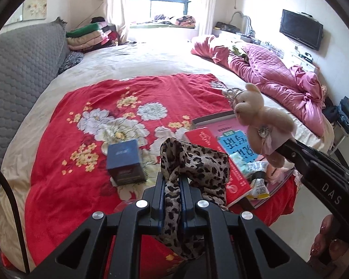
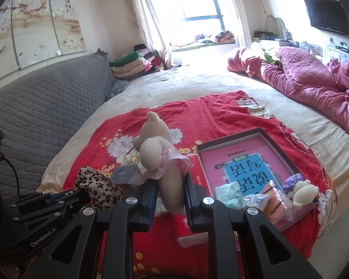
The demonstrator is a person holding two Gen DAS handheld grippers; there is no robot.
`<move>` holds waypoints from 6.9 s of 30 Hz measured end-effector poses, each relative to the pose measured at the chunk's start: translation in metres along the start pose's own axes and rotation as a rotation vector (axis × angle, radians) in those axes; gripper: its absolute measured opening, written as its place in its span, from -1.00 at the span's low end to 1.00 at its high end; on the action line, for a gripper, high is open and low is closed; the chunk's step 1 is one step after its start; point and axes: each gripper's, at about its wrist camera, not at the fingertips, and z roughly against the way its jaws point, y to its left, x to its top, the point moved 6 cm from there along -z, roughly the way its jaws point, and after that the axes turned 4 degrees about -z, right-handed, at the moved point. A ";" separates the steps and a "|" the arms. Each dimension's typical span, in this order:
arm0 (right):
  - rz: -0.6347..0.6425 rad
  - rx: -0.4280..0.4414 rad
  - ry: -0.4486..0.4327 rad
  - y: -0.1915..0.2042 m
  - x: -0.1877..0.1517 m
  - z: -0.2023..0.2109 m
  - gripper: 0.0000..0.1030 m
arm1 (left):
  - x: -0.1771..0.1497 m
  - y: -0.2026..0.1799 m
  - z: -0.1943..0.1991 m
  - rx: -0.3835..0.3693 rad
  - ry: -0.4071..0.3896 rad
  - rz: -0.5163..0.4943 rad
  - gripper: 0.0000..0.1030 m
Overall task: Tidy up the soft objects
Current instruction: 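Carry the leopard cloth with the left gripper while the right carries the bear to the pink tray, then lower the cloth and bear into the tray and open both grippers, then move both open grippers back over the remaining items, then grasp the bagged green sponge with the left gripper while the right grasps the tissue pack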
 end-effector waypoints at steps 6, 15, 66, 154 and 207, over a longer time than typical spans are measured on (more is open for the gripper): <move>-0.041 -0.059 -0.034 -0.037 0.011 0.018 -0.59 | 0.015 -0.030 -0.007 -0.015 -0.002 -0.054 -0.79; -0.092 -0.157 -0.079 -0.092 0.016 0.041 -0.59 | 0.029 -0.073 -0.019 -0.049 -0.003 -0.122 -0.79; -0.109 -0.409 0.097 -0.224 -0.025 -0.059 -0.59 | 0.023 -0.179 -0.192 -0.205 0.254 -0.240 -0.78; -0.185 -0.398 -0.003 -0.214 -0.005 -0.007 0.28 | 0.036 -0.167 -0.156 -0.173 0.207 -0.213 0.56; 0.157 -0.258 -0.079 -0.024 0.021 0.026 0.44 | -0.001 -0.010 -0.033 0.007 0.103 -0.036 0.59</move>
